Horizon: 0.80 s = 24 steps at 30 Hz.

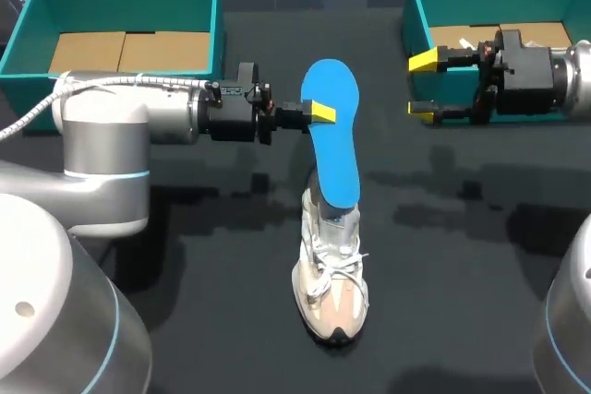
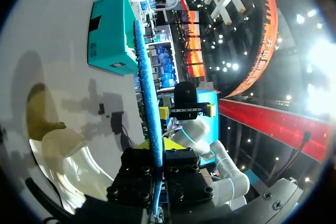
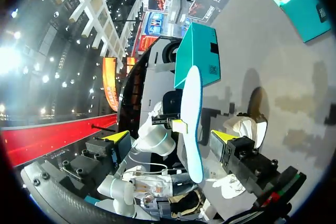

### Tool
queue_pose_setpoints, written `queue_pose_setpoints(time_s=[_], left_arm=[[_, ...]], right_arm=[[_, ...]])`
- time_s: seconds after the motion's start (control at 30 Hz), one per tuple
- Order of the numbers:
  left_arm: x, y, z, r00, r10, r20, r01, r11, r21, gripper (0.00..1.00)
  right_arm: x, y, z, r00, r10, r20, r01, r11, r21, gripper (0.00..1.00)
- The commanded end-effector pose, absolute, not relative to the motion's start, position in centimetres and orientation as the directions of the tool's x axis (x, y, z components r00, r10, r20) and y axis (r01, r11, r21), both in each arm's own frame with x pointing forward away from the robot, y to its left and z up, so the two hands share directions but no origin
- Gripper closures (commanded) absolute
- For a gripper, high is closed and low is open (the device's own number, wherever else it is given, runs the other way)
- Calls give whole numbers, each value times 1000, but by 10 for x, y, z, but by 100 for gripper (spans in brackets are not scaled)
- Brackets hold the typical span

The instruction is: Take the shoe out of the shoebox, open the shoe tongue, remove and reinsert the insole, then place the shoe into the shoebox

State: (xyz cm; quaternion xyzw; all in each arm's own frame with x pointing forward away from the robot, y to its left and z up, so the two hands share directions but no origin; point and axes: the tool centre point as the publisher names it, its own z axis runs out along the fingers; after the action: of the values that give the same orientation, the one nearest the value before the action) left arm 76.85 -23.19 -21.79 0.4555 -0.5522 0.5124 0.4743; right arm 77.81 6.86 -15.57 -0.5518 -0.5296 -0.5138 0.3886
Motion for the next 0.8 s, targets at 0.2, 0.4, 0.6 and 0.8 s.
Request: queue_pose_setpoints(time_s=[0.2, 0.4, 0.6, 0.8], left_arm=[[769, -235, -220, -136, -17, 991, -989, 61, -134, 100], [769, -235, -220, -136, -17, 991, -989, 61, -134, 100], [769, -235, -220, -136, -17, 991, -989, 61, -134, 100], [769, -235, -220, -136, -17, 991, -989, 61, -134, 100]], right_arm=[[773, 67, -117, -18, 507, 862, 987, -131, 98, 0], [775, 74, -98, 14, 674, 739, 986, -134, 104, 0], [778, 85, -81, 25, 788, 615, 983, -130, 127, 0], [780, 101, -67, 37, 889, 457, 986, -107, 127, 0]])
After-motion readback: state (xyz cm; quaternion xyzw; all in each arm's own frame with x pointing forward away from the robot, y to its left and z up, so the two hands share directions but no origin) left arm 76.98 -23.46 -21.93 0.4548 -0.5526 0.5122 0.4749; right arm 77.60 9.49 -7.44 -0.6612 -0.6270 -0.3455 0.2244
